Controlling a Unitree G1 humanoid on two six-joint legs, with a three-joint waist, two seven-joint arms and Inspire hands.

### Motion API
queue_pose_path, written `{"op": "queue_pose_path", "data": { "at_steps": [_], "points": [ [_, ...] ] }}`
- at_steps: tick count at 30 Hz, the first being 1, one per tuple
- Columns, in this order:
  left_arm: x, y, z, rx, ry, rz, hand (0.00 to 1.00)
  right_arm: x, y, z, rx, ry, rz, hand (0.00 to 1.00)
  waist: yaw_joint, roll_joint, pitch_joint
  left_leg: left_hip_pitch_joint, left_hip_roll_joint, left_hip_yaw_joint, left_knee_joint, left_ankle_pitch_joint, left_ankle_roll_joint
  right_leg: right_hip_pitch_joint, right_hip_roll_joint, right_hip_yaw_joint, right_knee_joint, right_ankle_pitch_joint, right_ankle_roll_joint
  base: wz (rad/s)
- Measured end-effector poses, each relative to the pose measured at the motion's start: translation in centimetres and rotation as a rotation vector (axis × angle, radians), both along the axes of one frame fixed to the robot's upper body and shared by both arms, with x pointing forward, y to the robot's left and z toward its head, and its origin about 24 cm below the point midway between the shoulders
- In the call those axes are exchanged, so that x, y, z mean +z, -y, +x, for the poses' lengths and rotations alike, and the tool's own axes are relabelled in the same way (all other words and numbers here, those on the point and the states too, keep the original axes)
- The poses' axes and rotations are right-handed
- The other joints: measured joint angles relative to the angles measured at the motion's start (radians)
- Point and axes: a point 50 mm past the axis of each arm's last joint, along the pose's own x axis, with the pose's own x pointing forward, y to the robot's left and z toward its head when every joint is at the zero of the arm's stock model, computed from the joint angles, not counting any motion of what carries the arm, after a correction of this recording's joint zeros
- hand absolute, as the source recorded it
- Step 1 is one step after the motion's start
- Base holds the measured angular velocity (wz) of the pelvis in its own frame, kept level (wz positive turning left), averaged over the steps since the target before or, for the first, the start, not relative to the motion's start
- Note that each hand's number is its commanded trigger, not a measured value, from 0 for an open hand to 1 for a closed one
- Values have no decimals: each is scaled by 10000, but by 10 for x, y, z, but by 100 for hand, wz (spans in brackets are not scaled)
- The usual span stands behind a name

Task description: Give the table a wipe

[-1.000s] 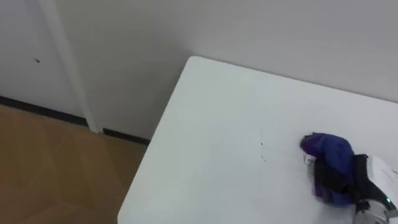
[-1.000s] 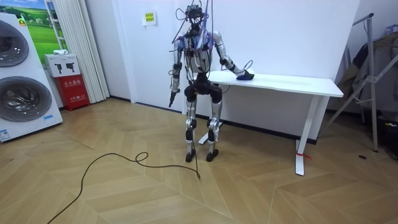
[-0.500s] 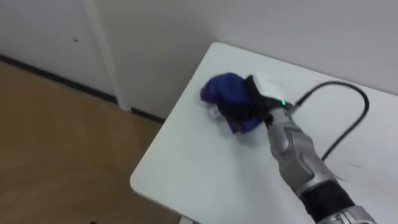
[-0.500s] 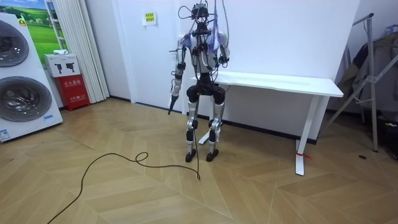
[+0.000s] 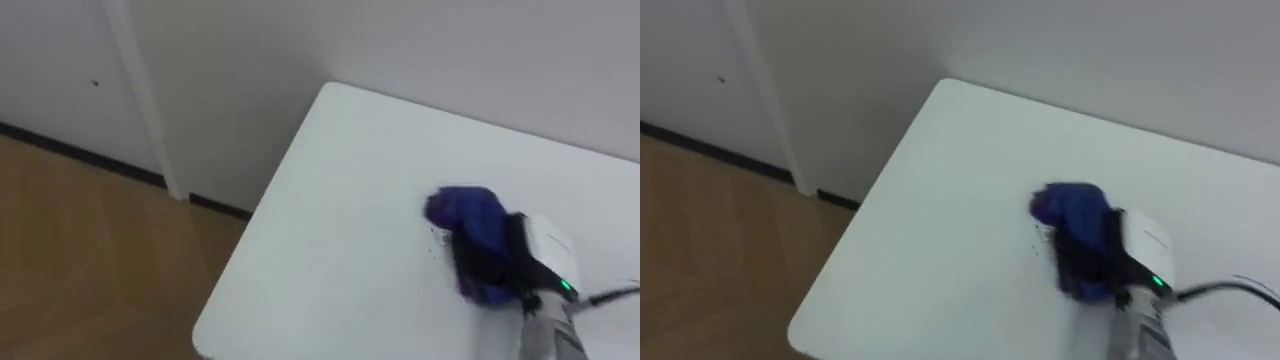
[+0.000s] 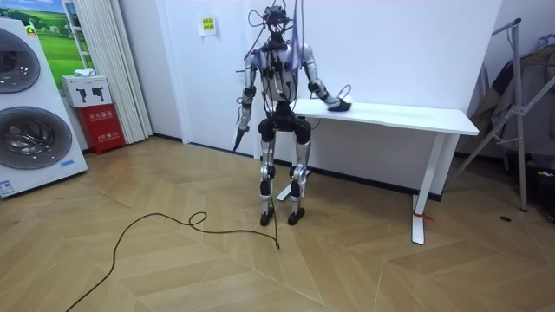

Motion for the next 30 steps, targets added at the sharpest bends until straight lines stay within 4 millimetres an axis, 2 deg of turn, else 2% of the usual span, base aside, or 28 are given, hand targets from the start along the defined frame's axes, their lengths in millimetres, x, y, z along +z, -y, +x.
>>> {"op": "queue_pose_path", "data": {
  "at_steps": [1, 3, 5, 6, 8, 10, 11, 12, 13, 14, 15, 16, 17, 18, 19, 20, 21, 22, 23, 24, 25, 26, 27, 28, 29, 30],
  "points": [
    [0, 0, 2, -46, 143, 25, 0, -1, 13, -14, -746, -83, -105, 100, -162, 51, -23, 52, 41, -1, -28, -131, 100, -6, 43, 4, 67, -7, 21, -11],
    [1, -1, 5, -93, 280, 79, 0, -1, 24, -27, -1550, -131, -15, 100, -185, 14, -22, 86, 71, 99, -53, -228, 169, -20, 63, 25, 162, 13, 34, -21],
    [0, 2, 8, -190, 317, -5, 0, -1, 27, -30, -1845, -151, 37, 100, -178, 11, -22, 82, 79, 251, -23, -250, 185, -31, 70, 113, 181, 79, 46, -24],
    [-1, 5, 9, -361, 270, -50, 0, -1, 24, -24, -1862, -107, 70, 100, -122, 9, -21, 60, 80, 320, 2, -253, 189, -93, 83, 188, 262, 119, 45, -33],
    [-2, 9, 11, -570, 232, -56, 0, -2, 14, -10, -1903, -95, 207, 100, 182, 5, -18, 74, 108, 567, 64, -254, 190, -281, 85, 186, 471, 138, 14, -50],
    [-5, 13, 9, -707, -37, -126, 0, 1, -3, 17, -1387, -92, 364, 100, 697, 35, 12, 69, 131, 719, 160, -261, 179, -592, 22, -210, 838, 157, -79, -78],
    [-7, 14, 10, -919, -296, -171, 0, 7, -25, 46, -305, -106, 477, 100, 1140, 40, 57, 40, 158, 732, 296, -314, 170, -882, -51, -516, 1165, 162, -181, -108],
    [-9, 15, 12, -947, -490, -223, 0, 14, -57, 79, 1354, -194, 427, 100, 1545, 96, 157, -89, 279, 664, 588, -501, 147, -1174, -83, -814, 1600, 141, -186, -99],
    [-9, 15, 15, -1003, -553, -229, 0, 19, -72, 95, 2176, -206, 308, 100, 1697, 113, 180, -215, 376, 661, 763, -583, 135, -1418, -140, -929, 2065, -24, 42, -41],
    [-9, 14, 23, -1136, -507, -217, 0, 29, -104, 118, 3544, -156, 156, 100, 1961, 103, 245, -436, 460, 577, 1120, -665, 52, -1779, -765, -1311, 3501, -667, 353, 22],
    [-8, 14, 35, -1441, -253, -161, 0, 40, -130, 137, 4658, 66, -77, 100, 2375, 74, 329, -629, 470, 432, 1391, -723, -49, -2004, -1795, -1446, 4656, -1269, 556, 44],
    [-7, 13, 41, -1669, 24, -131, 0, 57, -148, 156, 5578, 552, -308, 100, 2835, 90, 356, -921, 520, 297, 1629, -784, -171, -2088, -2742, -1369, 5026, -1416, 720, 44],
    [-6, 13, 45, -1741, 195, -108, 0, 66, -156, 165, 5964, 864, -429, 100, 2973, 95, 357, -1086, 554, 172, 1729, -784, -234, -2085, -3152, -1327, 4951, -1393, 763, 49],
    [-5, 10, 44, -1822, 156, -78, 0, 82, -164, 178, 6372, 1443, -589, 100, 3184, 130, 376, -1440, 671, -164, 1840, -730, -409, -2064, -3745, -1181, 4519, -1285, 895, 67],
    [-4, 5, 40, -1837, 45, -6, 0, 92, -167, 187, 6454, 1770, -713, 100, 3295, 125, 372, -1752, 880, -548, 1843, -613, -648, -2030, -4125, -1032, 3854, -1059, 1036, 72],
    [-4, 3, 38, -1828, -37, 39, 0, 94, -166, 190, 6424, 1812, -753, 100, 3298, 104, 359, -1872, 1015, -749, 1831, -536, -794, -1958, -4232, -1100, 3406, -881, 1131, 79],
    [-1, -6, 37, -1850, -187, 244, 0, 92, -161, 191, 6322, 1690, -859, 100, 3292, 107, 359, -2021, 1376, -1179, 1708, -381, -1130, -1687, -4228, -1210, 2340, -366, 1278, 81],
    [2, -14, 38, -1885, -256, 436, 0, 86, -153, 188, 6202, 1315, -954, 100, 3276, 93, 351, -2162, 1777, -1526, 1680, -288, -1507, -1564, -4136, -1320, 1566, 249, 1320, 77],
    [4, -17, 40, -1897, -227, 493, 0, 82, -149, 186, 6170, 1134, -984, 100, 3252, 68, 338, -2239, 1978, -1645, 1719, -282, -1698, -1595, -4117, -1384, 1420, 504, 1360, 59],
    [7, -22, 43, -1862, -71, 576, 0, 75, -140, 181, 6006, 1007, -737, 100, 3240, 32, 315, -2264, 2421, -1775, 1733, -279, -2104, -1803, -3929, -1415, 1512, 829, 1470, 34],
    [9, -26, 46, -1800, 42, 629, 0, 75, -136, 179, 5972, 1165, -689, 100, 3164, 75, 273, -2235, 2890, -1767, 1868, -219, -2350, -2049, -3735, -1664, 2454, 541, 2400, 18],
    [9, -25, 47, -1738, 133, 602, 0, 74, -134, 178, 5983, 1155, -698, 100, 3150, 182, 290, -2172, 3205, -1651, 1937, -71, -2259, -2125, -3492, -1687, 2981, 104, 2380, 0],
    [9, -24, 49, -1536, 341, 513, 0, 69, -128, 172, 5905, 1051, -610, 100, 2993, 265, 307, -2043, 3729, -1211, 1912, 589, -1952, -2284, -3096, -1728, 3641, -464, 2031, 0],
    [8, -23, 45, -1471, 369, 440, 0, 63, -121, 163, 5841, 845, -625, 100, 2671, 224, 279, -2016, 4094, -689, 1856, 1429, -1599, -2234, -2775, -1800, 3835, -884, 1775, 0],
    [7, -21, 43, -1463, 325, 362, 0, 60, -116, 158, 5775, 750, -643, 100, 2546, 230, 273, -2010, 4234, -479, 1854, 1800, -1545, -2196, -2612, -1810, 3842, -1018, 1628, -9],
    [4, -15, 37, -1425, 226, 101, 0, 56, -104, 149, 5420, 673, -596, 100, 2254, 190, 249, -2076, 4245, -147, 1920, 2092, -1563, -2088, -2395, -1896, 3809, -1174, 1347, 0]
  ]
}}
